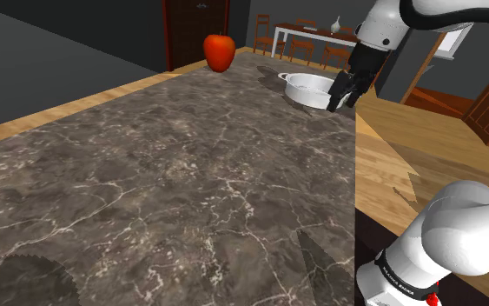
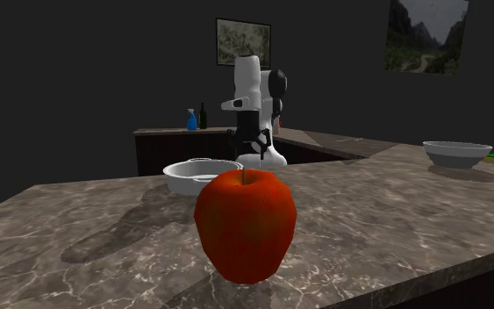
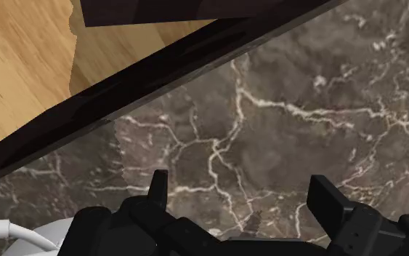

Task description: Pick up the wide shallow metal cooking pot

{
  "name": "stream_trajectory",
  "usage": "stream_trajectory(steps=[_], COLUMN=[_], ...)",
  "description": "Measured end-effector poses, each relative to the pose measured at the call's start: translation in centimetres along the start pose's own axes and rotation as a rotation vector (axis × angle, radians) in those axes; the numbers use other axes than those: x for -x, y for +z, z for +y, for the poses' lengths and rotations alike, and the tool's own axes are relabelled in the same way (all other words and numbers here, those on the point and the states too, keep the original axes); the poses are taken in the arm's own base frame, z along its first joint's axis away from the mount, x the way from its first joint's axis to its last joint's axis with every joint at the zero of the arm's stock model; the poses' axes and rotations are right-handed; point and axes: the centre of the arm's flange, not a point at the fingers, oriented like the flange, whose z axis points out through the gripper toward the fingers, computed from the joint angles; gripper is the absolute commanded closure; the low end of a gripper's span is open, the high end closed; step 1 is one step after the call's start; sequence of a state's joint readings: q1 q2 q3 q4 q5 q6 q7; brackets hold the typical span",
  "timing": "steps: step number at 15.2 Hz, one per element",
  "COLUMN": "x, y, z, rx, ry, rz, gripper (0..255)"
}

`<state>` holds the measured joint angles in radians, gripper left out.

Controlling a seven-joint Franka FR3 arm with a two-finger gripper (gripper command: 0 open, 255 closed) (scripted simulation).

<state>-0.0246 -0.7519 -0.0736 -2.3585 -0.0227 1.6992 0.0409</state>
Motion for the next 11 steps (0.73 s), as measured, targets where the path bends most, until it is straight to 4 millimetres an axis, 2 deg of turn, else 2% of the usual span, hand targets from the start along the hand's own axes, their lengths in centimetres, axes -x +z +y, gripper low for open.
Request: stream_trajectory(steps=[2, 11], x=[-0.7, -12.6], y=[-0.1, -1.3], z=[0.0, -1.4], rx=[0.005, 0.098], ry=[-0.004, -0.082], rz=[-0.003, -0.061], gripper=[0, 0])
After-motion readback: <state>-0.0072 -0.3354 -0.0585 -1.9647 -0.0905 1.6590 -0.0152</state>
